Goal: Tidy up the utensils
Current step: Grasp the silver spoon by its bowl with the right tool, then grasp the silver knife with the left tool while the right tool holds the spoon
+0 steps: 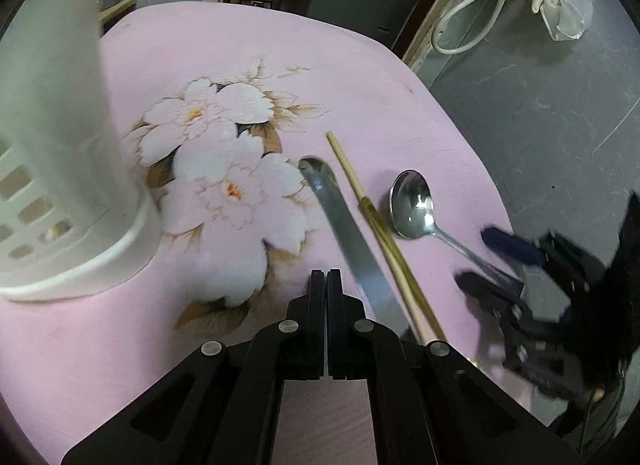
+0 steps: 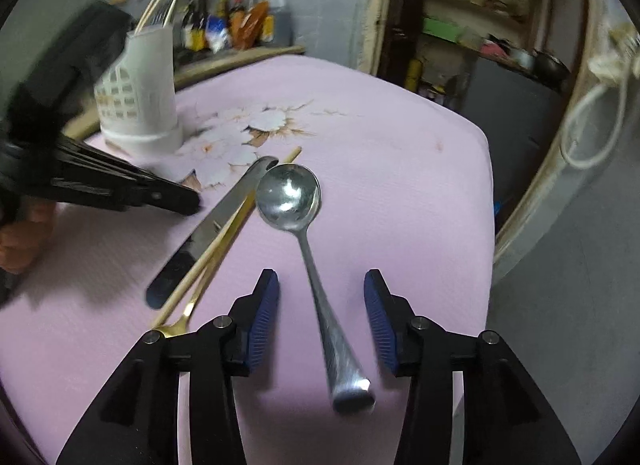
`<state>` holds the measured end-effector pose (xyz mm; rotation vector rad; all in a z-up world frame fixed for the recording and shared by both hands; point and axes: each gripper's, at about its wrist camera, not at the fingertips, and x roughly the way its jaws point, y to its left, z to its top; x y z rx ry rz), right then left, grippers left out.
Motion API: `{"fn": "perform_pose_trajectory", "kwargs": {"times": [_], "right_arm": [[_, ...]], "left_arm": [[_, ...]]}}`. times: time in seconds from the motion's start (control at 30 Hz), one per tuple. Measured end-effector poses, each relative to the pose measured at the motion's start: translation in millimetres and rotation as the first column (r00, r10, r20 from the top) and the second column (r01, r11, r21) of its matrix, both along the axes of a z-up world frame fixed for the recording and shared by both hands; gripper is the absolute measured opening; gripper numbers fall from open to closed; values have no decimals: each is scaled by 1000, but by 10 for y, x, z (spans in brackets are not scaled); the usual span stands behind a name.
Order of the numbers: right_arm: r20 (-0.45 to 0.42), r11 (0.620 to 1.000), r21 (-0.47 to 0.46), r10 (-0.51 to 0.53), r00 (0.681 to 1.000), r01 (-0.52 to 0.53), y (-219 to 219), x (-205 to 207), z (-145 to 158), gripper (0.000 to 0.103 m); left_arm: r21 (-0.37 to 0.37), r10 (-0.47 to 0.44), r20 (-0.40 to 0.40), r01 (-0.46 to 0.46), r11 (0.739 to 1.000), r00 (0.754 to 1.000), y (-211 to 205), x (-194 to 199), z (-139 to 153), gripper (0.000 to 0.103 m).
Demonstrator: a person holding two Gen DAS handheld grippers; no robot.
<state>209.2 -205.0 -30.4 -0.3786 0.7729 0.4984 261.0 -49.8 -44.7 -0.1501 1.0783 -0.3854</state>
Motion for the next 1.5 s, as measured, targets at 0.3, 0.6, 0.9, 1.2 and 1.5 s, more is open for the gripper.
{"fn": "perform_pose_trajectory", "kwargs": {"times": [0.3,0.6,0.9,1.2,1.5], "right_arm": [[-26,991,-84,107,994,-109,346,341,-43,55],[30,986,-141,100,995,-94,430,411,-66,32],[69,999,-34,44,997,-42,86,323,-1,25],[56,997,53,50,997,-53,-48,298,-5,24],[53,994,87,59,997,-63,-71,291,-19,24]], "left_arm": [[-27,36,-9,-36,999,999,158,-101,21,0],[7,9,5,-9,1000,1000,10,-56,36,0],[94,-46,18,44,995,999,-245,130,-2,0],[80,-38,-17,39,996,999,-264,283,-14,0],[22,-63,-27,64,998,998,-190,243,-6,0]]}}
